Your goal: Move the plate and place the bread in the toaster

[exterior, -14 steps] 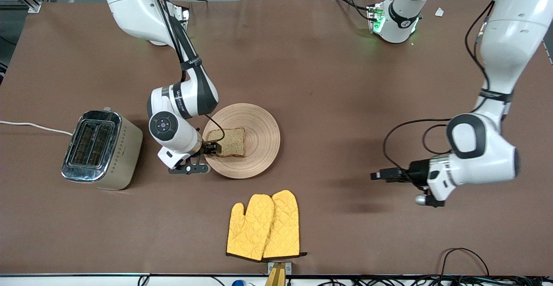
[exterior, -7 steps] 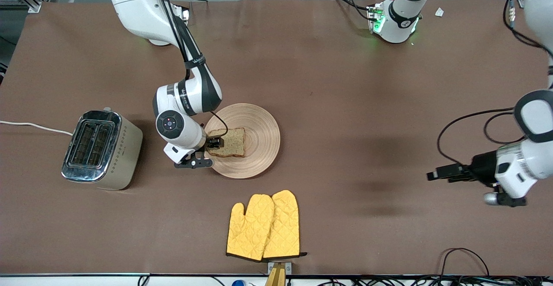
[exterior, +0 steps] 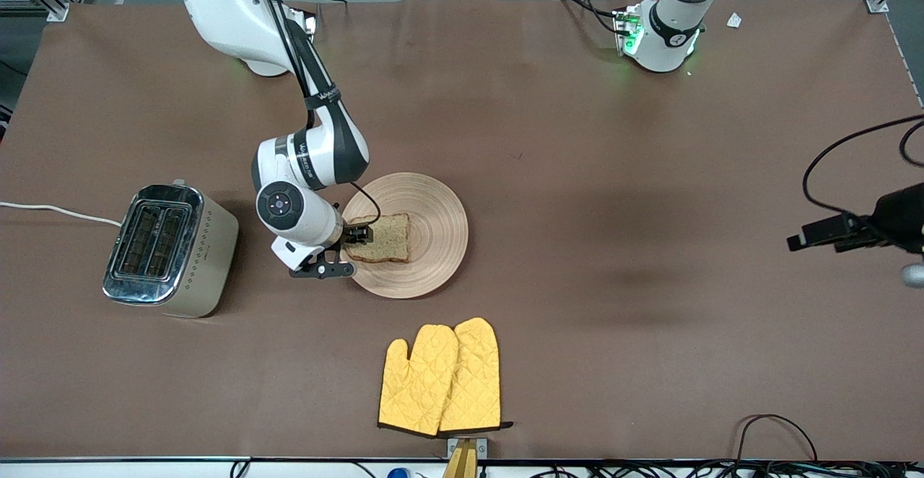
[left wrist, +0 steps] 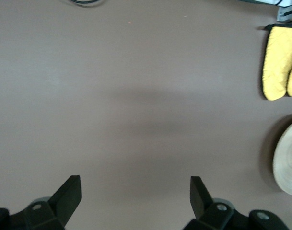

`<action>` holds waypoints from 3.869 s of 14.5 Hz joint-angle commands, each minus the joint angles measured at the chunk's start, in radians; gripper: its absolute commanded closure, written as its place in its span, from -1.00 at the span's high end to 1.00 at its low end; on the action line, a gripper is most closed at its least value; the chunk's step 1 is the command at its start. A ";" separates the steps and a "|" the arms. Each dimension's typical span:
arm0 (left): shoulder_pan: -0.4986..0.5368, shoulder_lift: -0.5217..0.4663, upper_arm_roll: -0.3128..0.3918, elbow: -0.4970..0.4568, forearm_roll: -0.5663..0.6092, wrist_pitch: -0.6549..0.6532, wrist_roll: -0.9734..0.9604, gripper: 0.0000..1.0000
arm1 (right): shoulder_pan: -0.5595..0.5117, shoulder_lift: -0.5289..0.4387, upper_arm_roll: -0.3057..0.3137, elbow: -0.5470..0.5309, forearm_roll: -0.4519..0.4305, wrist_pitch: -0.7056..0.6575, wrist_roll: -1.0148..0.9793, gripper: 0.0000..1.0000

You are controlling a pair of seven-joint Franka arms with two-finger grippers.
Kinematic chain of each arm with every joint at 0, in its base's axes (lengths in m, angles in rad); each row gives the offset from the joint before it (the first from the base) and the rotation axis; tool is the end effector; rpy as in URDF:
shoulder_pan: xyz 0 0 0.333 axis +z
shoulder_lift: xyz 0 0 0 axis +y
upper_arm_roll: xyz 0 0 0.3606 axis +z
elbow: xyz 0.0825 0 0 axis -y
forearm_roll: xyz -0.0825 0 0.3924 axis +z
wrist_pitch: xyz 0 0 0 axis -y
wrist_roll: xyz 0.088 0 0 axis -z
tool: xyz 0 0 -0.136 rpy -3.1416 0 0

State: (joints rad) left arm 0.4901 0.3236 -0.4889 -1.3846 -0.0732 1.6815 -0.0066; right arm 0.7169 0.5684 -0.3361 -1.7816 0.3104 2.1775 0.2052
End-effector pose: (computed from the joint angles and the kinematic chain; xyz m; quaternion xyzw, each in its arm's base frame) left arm 0.6687 0.0406 0.5615 0.9936 0.0189 0.0051 0.1111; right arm 0.6064 0.2818 0.2437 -0.9974 -0.0089 0.0702 0.0105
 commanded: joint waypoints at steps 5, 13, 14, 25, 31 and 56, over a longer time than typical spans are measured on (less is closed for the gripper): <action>-0.004 -0.112 0.003 0.019 0.127 -0.167 -0.013 1.00 | 0.004 -0.036 -0.003 -0.045 0.024 0.005 0.025 0.34; -0.120 -0.297 0.114 -0.029 0.119 -0.255 -0.021 1.00 | 0.004 -0.028 -0.001 -0.047 0.027 0.012 0.026 0.25; -0.178 -0.337 0.172 -0.071 0.119 -0.256 -0.023 1.00 | 0.004 -0.027 -0.001 -0.047 0.027 0.012 0.026 0.20; -0.444 -0.500 0.372 -0.284 0.072 -0.206 -0.234 1.00 | 0.003 0.004 -0.003 -0.045 0.072 0.016 0.025 -0.02; -0.507 -0.500 0.353 -0.318 0.081 -0.204 -0.216 1.00 | 0.009 0.008 -0.003 -0.045 0.072 0.022 0.025 -0.30; -0.435 -0.454 0.334 -0.303 0.070 -0.089 0.007 1.00 | 0.082 -0.179 -0.078 0.255 -0.648 -0.563 0.333 -0.99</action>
State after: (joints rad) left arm 0.0412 -0.1232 -0.1530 -1.6800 0.0090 1.5803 -0.0167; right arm 0.7468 0.3901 -0.4150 -1.5503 -0.1671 1.7030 0.4286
